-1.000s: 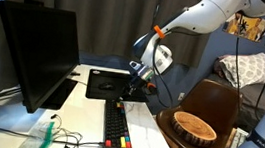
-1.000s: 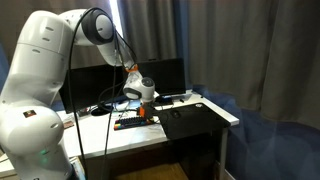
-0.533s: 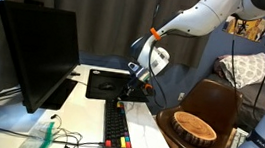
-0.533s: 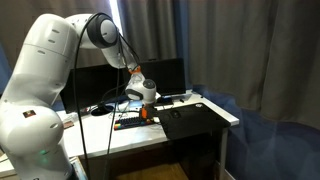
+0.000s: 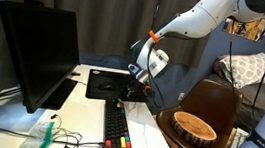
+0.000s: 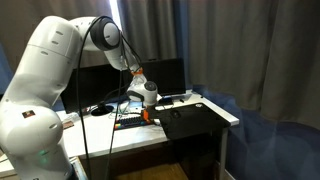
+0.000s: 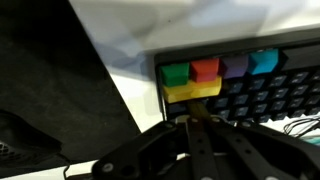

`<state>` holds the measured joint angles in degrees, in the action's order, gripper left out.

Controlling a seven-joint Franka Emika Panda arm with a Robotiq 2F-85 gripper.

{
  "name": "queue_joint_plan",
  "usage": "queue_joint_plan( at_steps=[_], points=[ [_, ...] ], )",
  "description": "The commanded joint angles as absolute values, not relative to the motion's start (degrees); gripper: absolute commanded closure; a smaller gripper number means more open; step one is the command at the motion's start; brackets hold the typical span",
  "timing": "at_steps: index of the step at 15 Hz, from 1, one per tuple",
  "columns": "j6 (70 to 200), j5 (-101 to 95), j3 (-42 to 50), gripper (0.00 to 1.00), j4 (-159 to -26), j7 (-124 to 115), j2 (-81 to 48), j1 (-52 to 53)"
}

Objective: Press one black key on the right side of the keyboard.

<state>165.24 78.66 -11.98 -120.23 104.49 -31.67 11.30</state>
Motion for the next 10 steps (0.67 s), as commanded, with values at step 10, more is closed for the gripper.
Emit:
queue_joint_plan(
  at_steps=[10],
  points=[
    [167.22, 82.14, -13.42, 1.00, -118.36, 107.81, -32.45, 10.99]
  ],
)
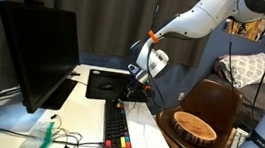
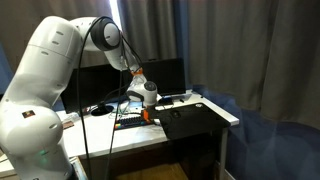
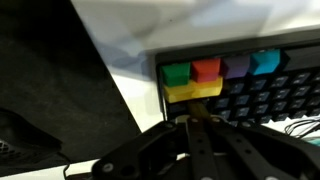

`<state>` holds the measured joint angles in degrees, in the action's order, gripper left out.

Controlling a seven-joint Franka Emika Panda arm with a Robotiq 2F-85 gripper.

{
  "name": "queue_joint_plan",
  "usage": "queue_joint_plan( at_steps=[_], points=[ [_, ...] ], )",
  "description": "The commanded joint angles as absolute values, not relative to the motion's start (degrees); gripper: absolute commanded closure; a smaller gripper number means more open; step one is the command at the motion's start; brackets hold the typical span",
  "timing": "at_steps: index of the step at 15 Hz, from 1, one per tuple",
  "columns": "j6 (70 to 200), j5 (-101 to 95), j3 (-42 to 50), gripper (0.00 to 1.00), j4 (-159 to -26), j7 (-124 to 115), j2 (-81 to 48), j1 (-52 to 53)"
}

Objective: Press one black key on the right side of the keyboard.

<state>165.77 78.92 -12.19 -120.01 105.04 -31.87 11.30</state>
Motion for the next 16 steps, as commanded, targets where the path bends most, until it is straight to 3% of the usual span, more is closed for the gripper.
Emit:
queue_joint_plan(
  at_steps=[1, 8, 9, 10, 12, 16],
  points=[
    [167.30, 82.52, -13.55, 1.00, -118.24, 108.08, -32.18, 10.92],
    [166.88, 78.82, -12.45, 1.00, -120.23, 102.18, -28.61, 13.01],
    [166.91, 76.69, -11.85, 0.96, -121.50, 99.70, -27.38, 13.55],
    [166.12, 73.07, -10.87, 0.72, -123.57, 95.87, -25.27, 14.23],
    [165.16, 66.62, -8.77, 0.69, -126.76, 87.99, -21.26, 15.90],
    [162.65, 50.98, -8.32, 0.42, -132.85, 71.92, -11.83, 15.88]
  ],
)
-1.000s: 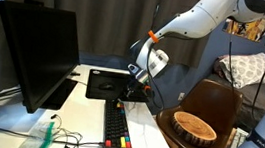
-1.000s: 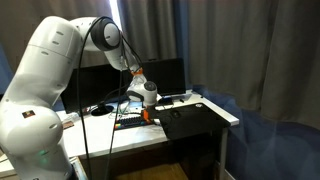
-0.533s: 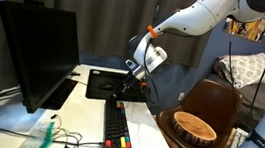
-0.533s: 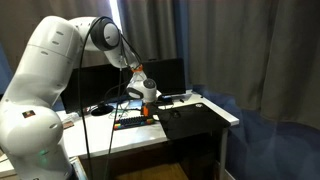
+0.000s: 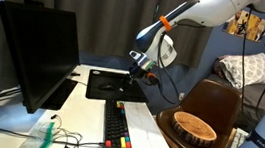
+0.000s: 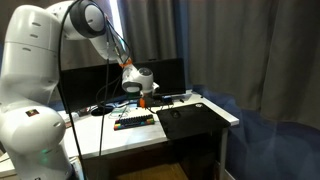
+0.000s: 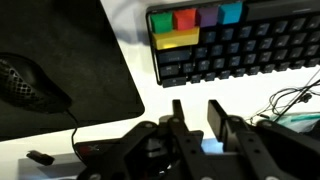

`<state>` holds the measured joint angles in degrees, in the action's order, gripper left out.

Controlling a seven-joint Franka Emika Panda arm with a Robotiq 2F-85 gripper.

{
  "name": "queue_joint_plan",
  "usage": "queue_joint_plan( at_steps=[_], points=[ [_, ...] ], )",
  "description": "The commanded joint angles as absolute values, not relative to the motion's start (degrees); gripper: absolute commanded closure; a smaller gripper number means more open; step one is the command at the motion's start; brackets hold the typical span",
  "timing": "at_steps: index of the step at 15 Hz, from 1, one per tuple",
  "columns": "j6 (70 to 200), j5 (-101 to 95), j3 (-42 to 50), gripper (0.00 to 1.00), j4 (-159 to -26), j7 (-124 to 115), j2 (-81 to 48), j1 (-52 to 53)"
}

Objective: Press one black key on the right side of the keyboard.

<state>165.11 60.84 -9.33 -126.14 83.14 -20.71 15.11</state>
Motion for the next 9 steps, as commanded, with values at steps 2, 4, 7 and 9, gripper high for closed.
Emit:
queue_joint_plan(
  at_steps=[2, 4, 7, 9],
  points=[
    [159.90, 42.80, -4.31, 0.28, -135.39, 63.17, -6.85, 19.14],
    [157.40, 33.64, -2.18, 0.14, -137.02, 54.43, -2.55, 20.16],
    [150.27, 24.64, -6.36, 0.00, -136.92, 45.56, 3.09, 14.89],
    [144.10, 24.67, -6.93, 0.00, -135.85, 44.70, 5.92, 14.01]
  ],
)
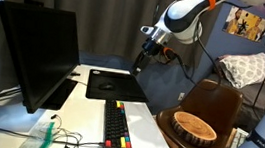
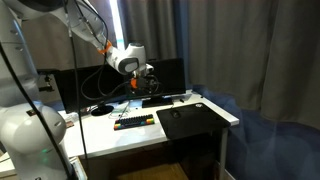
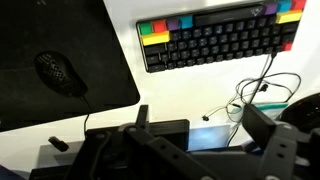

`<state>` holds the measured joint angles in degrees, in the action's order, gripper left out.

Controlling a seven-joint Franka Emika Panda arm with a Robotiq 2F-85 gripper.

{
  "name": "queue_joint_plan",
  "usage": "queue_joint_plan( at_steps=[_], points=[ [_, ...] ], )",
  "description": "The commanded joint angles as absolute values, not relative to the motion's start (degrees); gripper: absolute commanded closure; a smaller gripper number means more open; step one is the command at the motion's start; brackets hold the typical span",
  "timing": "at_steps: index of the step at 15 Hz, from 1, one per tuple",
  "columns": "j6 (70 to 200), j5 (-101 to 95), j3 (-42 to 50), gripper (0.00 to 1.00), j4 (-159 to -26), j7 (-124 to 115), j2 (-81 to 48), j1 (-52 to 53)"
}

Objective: Press one black key on the right side of the keyboard.

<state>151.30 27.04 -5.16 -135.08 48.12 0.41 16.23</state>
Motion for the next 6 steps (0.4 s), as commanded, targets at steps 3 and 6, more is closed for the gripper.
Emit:
queue_joint_plan(
  at_steps=[3, 6],
  points=[
    [144.56, 26.76, -6.77, 0.00, -134.68, 46.97, 4.88, 14.27],
    [144.63, 26.75, -6.87, 0.00, -134.74, 46.97, 4.47, 14.14]
  ],
)
